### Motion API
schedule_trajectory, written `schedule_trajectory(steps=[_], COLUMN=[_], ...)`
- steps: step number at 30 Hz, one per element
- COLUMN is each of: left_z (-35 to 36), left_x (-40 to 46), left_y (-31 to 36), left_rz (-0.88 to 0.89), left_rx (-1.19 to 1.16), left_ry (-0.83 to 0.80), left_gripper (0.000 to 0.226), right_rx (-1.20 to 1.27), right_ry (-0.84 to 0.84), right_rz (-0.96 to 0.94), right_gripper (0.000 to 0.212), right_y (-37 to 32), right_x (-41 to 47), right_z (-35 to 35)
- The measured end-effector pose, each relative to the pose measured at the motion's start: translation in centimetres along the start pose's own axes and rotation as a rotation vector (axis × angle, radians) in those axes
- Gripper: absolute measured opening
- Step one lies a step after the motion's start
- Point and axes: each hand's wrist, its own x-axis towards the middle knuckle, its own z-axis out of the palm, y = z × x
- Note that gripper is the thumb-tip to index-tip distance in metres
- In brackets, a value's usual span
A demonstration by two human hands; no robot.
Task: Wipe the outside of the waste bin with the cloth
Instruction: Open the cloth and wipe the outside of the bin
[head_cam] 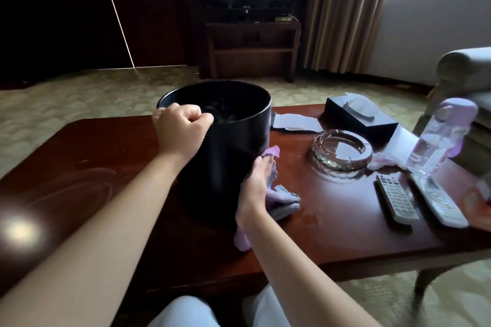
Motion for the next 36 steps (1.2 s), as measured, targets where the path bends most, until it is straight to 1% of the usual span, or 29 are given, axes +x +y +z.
schedule_trajectory(steps=[2, 3, 4, 5, 6, 8, 9, 10, 11, 12, 13, 14, 15, 16, 17, 19, 20, 22, 23, 25, 26, 27, 29, 31, 33, 34, 35, 36], left_z=[-0.1, -0.1, -0.1, -0.2, -0.2, -0.2, -0.3, -0.5, -0.7, -1.1, -1.5, -1.8, -2.1, -2.3, -2.3, -1.6, -0.6, 1.7, 2.6, 3.5, 3.6, 3.5, 3.0, 2.4, 1.9, 1.7, 1.7, 1.6], left_x=[0.1, 0.1, 0.1, 0.1, 0.2, 0.4, 0.6, 0.8, 1.1, 1.4, 1.7, 2.1, 2.4, 2.5, 2.5, 1.8, 1.4, 0.4, -0.1, -0.7, -0.9, -1.1, -1.2, -1.2, -1.3, -1.3, -1.3, -1.3], left_y=[-0.2, -0.2, -0.3, -0.3, -0.4, -0.8, -1.2, -1.5, -2.0, -2.4, -2.6, -2.8, -2.7, -2.3, -1.6, 0.6, 1.9, 4.4, 5.2, 5.8, 5.6, 5.2, 4.4, 3.9, 3.4, 3.2, 3.1, 2.9], left_rz=[0.008, 0.022, 0.034, 0.038, 0.034, 0.018, 0.012, 0.006, -0.002, -0.02, -0.049, -0.08, -0.101, -0.109, -0.101, -0.044, -0.003, 0.038, 0.033, 0.027, 0.045, 0.072, 0.1, 0.098, 0.108, 0.115, 0.13, 0.15], left_rx=[-0.022, -0.043, -0.066, -0.087, -0.101, -0.118, -0.125, -0.131, -0.144, -0.161, -0.171, -0.159, -0.12, -0.056, 0.022, 0.179, 0.255, 0.402, 0.442, 0.446, 0.433, 0.418, 0.348, 0.277, 0.208, 0.176, 0.163, 0.169], left_ry=[0.002, -0.001, -0.008, -0.016, -0.025, -0.054, -0.077, -0.101, -0.126, -0.155, -0.189, -0.228, -0.255, -0.255, -0.224, -0.14, -0.133, -0.191, -0.209, -0.189, -0.152, -0.111, -0.064, -0.063, -0.07, -0.068, -0.061, -0.049], left_gripper=[0.039, 0.039, 0.038, 0.037, 0.037, 0.034, 0.029, 0.026, 0.025, 0.026, 0.027, 0.028, 0.029, 0.03, 0.032, 0.038, 0.042, 0.047, 0.048, 0.05, 0.051, 0.05, 0.04, 0.036, 0.04, 0.045, 0.052, 0.058], right_rx=[-0.007, -0.028, -0.022, 0.003, 0.044, 0.15, 0.149, 0.083, -0.022, -0.142, -0.266, -0.411, -0.473, -0.492, -0.438, -0.358, -0.306, -0.219, -0.208, -0.217, -0.188, -0.173, -0.124, -0.164, -0.167, -0.138, -0.09, -0.074], right_ry=[-0.095, -0.125, -0.124, -0.107, -0.088, -0.081, -0.052, 0.019, 0.129, 0.199, 0.174, 0.063, -0.003, -0.002, 0.053, 0.137, 0.143, 0.116, 0.078, 0.005, -0.01, -0.058, -0.177, -0.219, -0.198, -0.174, -0.15, -0.08], right_rz=[-0.266, -0.373, -0.429, -0.436, -0.369, -0.042, 0.129, 0.252, 0.285, 0.262, 0.24, 0.225, 0.253, 0.293, 0.314, 0.296, 0.321, 0.313, 0.293, 0.181, 0.098, -0.038, -0.309, -0.464, -0.52, -0.44, -0.241, -0.001], right_gripper=[0.053, 0.051, 0.053, 0.055, 0.054, 0.051, 0.049, 0.042, 0.028, 0.019, 0.017, 0.017, 0.019, 0.023, 0.023, 0.017, 0.016, 0.014, 0.016, 0.043, 0.052, 0.053, 0.049, 0.047, 0.048, 0.049, 0.051, 0.056], right_y=[-3.7, -5.7, -6.7, -7.1, -6.5, -4.2, -2.8, -0.8, 0.9, 2.0, 3.4, 4.5, 5.2, 5.2, 4.8, 3.5, 3.5, 3.8, 3.6, 2.5, 1.5, 0.0, -3.7, -7.1, -7.9, -7.0, -6.1, -4.8], right_x=[-0.1, 0.0, 0.7, 1.9, 3.2, 4.4, 3.9, 3.4, 2.9, 2.5, 2.7, 3.0, 3.1, 3.1, 3.0, 1.5, 1.0, -0.1, -0.6, -0.9, -0.6, -0.2, 0.6, 1.7, 3.7, 5.0, 5.7, 5.8], right_z=[1.5, 2.0, 2.0, 1.6, 0.8, -1.3, -2.3, -3.5, -4.2, -4.5, -4.7, -4.8, -4.6, -4.4, -4.1, -3.8, -3.9, -3.5, -3.3, -2.8, -2.4, -1.9, -0.7, 0.3, 0.2, -0.5, -1.3, -2.1])
